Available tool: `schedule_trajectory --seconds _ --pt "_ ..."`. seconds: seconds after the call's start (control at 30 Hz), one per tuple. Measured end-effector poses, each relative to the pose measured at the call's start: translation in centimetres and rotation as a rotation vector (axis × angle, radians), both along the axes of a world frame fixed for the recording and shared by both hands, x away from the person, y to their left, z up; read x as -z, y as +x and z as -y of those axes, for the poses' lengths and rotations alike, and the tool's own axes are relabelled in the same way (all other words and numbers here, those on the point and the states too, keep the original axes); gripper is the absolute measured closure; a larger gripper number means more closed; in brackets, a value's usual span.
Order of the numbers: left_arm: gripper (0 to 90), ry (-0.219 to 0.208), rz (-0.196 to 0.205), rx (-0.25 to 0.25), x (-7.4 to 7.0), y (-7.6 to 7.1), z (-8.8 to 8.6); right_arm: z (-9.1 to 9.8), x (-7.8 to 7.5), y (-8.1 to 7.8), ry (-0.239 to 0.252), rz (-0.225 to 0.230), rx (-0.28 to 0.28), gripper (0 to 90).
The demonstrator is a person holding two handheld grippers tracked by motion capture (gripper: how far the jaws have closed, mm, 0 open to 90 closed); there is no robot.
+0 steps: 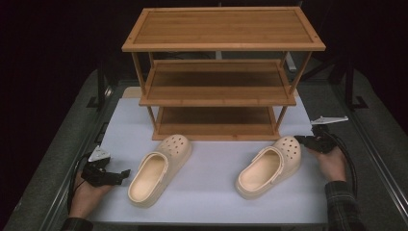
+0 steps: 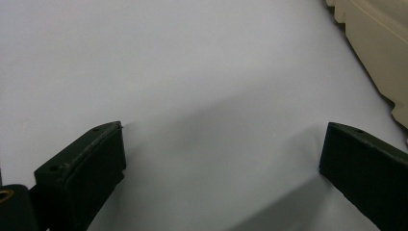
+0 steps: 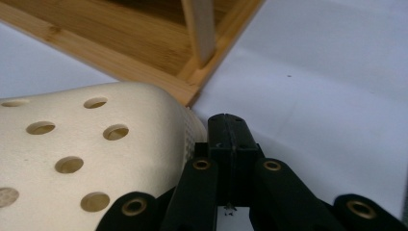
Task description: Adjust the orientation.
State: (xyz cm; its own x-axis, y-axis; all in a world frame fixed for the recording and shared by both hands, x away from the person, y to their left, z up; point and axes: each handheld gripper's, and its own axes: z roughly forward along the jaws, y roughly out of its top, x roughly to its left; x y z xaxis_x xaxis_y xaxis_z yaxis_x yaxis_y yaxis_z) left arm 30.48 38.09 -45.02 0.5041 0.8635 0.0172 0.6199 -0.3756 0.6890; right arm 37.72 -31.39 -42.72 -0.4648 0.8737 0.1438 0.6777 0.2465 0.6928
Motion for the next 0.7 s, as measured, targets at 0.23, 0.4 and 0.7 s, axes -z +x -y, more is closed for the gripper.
schedule_trajectory --seconds 0.23,0.4,0.7 --pt "1.6 0.000 0.000 0.000 0.0 0.0 0.0 -1.5 -0.1 -0.3 -0.009 -0.011 -0.038 90.0" --pt "1.6 0.000 -0.001 0.000 0.0 0.0 0.0 -3.0 -0.2 -0.6 -0.006 -0.019 -0.072 90.0" --pt "1.6 0.001 -0.001 0.001 0.0 0.0 0.0 -6.0 -0.3 -1.1 -0.013 -0.029 -0.141 90.0"
